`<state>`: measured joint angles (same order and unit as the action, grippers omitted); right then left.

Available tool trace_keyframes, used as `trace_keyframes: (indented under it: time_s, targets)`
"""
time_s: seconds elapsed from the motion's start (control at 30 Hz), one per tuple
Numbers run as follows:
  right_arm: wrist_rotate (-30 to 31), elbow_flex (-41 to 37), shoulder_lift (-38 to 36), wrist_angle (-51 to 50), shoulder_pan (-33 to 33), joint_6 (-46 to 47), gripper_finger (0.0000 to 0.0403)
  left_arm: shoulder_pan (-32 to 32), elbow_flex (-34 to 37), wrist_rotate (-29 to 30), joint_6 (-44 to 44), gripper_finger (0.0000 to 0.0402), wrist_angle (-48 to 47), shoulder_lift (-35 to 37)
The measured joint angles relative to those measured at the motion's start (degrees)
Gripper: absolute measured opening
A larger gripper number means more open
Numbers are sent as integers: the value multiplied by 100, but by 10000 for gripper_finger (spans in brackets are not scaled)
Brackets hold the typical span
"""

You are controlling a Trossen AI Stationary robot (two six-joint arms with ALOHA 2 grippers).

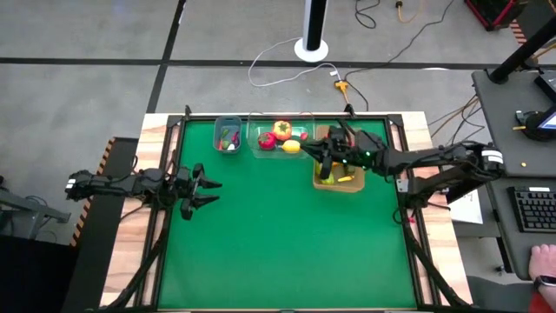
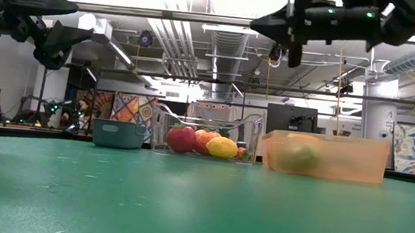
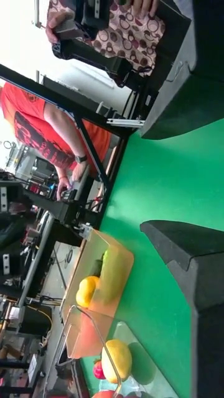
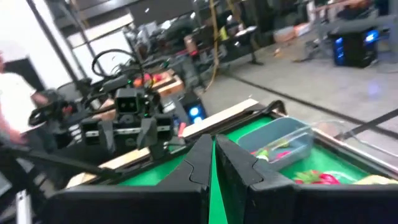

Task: Sort produce into baskets
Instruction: Return to Home Position

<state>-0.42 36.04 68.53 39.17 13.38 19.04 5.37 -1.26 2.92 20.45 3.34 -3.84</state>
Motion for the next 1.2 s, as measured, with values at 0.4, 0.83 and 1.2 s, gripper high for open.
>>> trace_keyframes:
  time_s: [0.4,0.83,1.2]
  targets:
    - [1551,-840,-575,182,-673,44,13,0,0,-2,0,206,0,0]
    - [1995,-2216,-2122,183,-687,-443,13,0,0,-21,0,206,4,-53]
    - [2477,-3431,-3833,186,-693,-200,13,0,-2,-24,0,206,-3,-63]
